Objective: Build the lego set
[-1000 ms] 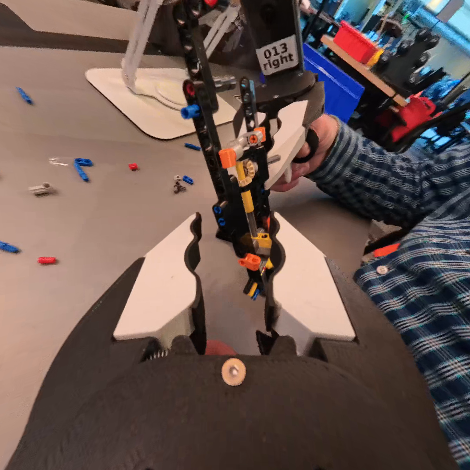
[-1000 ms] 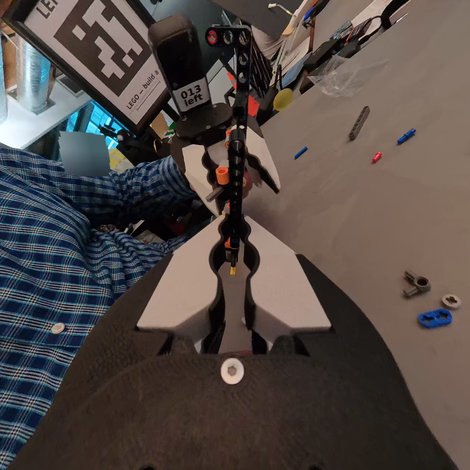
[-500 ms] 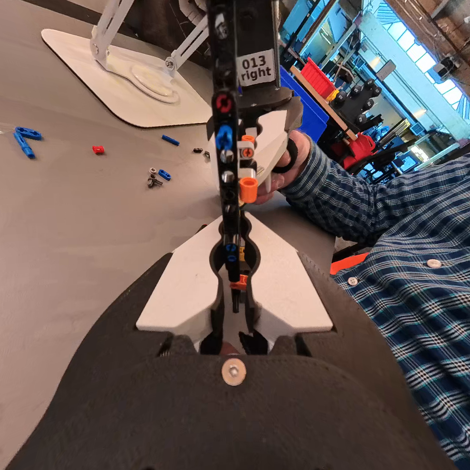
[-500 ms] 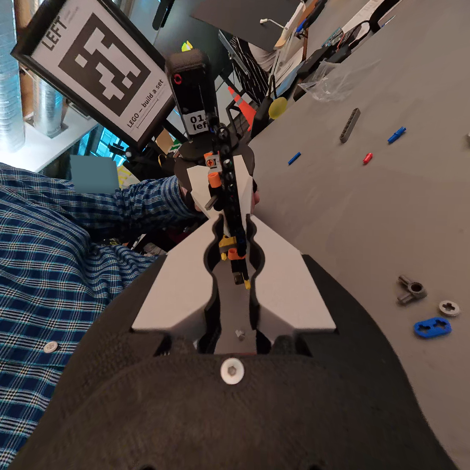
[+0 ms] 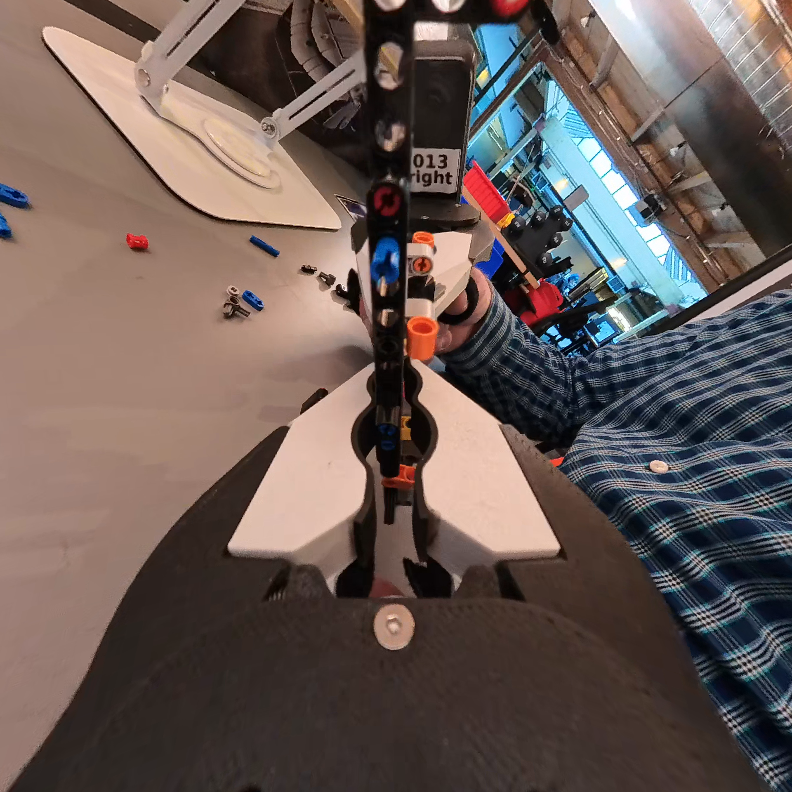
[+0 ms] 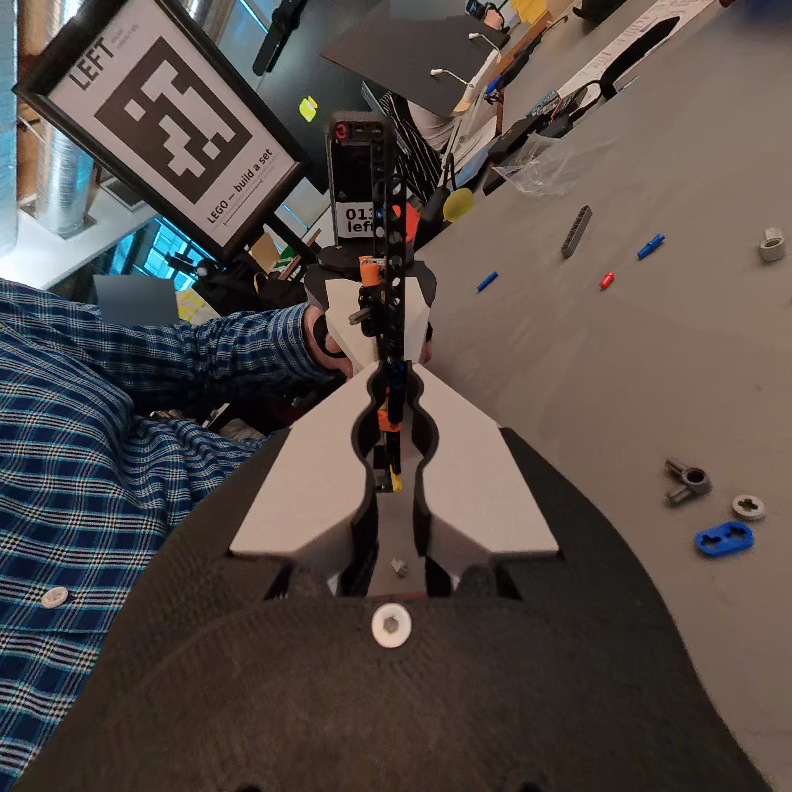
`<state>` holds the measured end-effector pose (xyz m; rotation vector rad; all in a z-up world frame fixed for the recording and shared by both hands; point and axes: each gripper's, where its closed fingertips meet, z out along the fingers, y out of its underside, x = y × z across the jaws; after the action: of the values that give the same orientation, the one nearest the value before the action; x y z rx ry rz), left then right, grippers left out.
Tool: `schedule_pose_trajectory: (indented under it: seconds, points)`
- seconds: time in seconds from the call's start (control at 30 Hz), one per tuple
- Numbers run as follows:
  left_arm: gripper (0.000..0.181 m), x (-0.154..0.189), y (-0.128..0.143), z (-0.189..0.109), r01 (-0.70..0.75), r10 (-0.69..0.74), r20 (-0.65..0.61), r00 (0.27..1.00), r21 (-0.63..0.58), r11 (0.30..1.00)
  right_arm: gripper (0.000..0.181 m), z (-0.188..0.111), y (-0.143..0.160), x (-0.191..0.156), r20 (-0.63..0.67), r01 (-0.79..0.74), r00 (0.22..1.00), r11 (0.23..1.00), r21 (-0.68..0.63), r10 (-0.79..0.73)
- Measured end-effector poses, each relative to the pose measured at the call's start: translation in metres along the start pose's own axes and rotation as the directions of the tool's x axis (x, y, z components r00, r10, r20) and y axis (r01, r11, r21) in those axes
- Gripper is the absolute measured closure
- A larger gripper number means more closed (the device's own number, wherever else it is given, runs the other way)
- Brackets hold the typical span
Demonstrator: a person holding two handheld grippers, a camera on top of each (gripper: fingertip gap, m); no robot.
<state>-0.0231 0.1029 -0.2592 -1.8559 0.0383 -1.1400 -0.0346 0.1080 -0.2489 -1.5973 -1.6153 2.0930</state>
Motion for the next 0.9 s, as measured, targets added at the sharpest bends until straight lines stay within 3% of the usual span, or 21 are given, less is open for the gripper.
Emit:
schedule_pose_trajectory:
  seconds: [0.17,0.23,0.57,0.9]
  points:
    - [0.151,-0.001,0.001,-0.004,0.027,-0.027,0.001,1.000,0.000,1.000,0.177,0.002,0.002,0.002,0.009,-0.033,0.999,0.999,0.007,0.033]
    - [0.149,-0.001,0.004,-0.006,0.020,-0.020,0.011,1.000,-0.010,1.000,0.177,0.002,0.003,0.002,0.019,-0.044,0.999,0.999,0.008,0.044]
    - [0.170,-0.012,0.001,-0.018,0.026,-0.027,0.043,0.999,0.023,0.999,0.177,0.001,0.003,0.006,0.015,-0.067,0.998,0.998,0.017,0.066]
    - [0.172,-0.013,0.001,-0.018,0.010,-0.011,0.045,0.999,0.028,1.000,0.177,0.001,0.003,0.007,0.003,-0.059,0.998,0.998,0.013,0.059]
